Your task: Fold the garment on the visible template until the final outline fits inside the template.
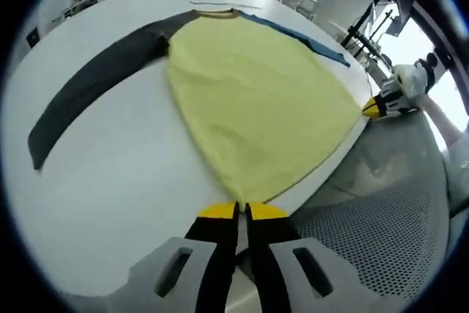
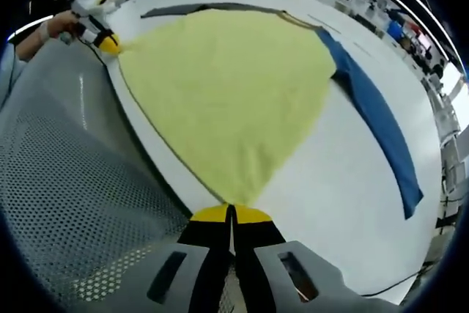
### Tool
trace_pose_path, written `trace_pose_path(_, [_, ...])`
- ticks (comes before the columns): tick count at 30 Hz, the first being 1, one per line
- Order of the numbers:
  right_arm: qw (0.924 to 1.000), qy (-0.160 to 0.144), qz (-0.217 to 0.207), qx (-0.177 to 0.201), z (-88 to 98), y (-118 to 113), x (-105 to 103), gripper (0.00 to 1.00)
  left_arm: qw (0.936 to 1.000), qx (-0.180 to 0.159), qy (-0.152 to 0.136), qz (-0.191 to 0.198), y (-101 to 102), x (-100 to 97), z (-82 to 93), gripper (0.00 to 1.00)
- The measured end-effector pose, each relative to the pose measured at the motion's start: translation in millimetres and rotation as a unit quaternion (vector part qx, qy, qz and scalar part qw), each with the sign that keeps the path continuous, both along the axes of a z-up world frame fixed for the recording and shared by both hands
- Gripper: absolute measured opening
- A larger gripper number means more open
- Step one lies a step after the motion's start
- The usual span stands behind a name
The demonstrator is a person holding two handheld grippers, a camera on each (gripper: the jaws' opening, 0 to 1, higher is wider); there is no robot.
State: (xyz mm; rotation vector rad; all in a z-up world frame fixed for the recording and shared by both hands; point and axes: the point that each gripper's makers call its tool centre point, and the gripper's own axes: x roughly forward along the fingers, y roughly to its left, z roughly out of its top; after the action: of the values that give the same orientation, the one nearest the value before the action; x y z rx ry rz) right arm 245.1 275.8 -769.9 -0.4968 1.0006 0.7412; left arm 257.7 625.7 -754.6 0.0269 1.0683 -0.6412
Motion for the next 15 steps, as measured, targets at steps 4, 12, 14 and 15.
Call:
trace_pose_path(4, [1.0, -0.003, 0.001, -0.004, 0.3, 0.7, 0.5, 0.02, 1.0, 0.005, -0.008, -0.002, 1.1, 0.9, 5.2, 0.02])
trace_pose_path(12, [0.9998, -0.009, 0.011, -0.017, 2.2, -3.0, -6.4, 0.04, 0.9996, 0.007, -0.027, 0.001, 1.7, 2.9, 16.1, 0.03])
trace_pose_path(14, [0.9999, -0.012, 0.006, -0.011, 6.9, -3.1, -5.6, 0.04, 0.9994, 0.008, -0.032, 0.004, 4.4, 2.7, 20.7, 0.04])
trace_pose_path(15, [0.9999, -0.016, 0.002, -0.004, 10.5, -2.6, -3.9, 0.04, 0.9993, 0.009, -0.035, 0.006, 5.9, 2.7, 23.6, 0.04])
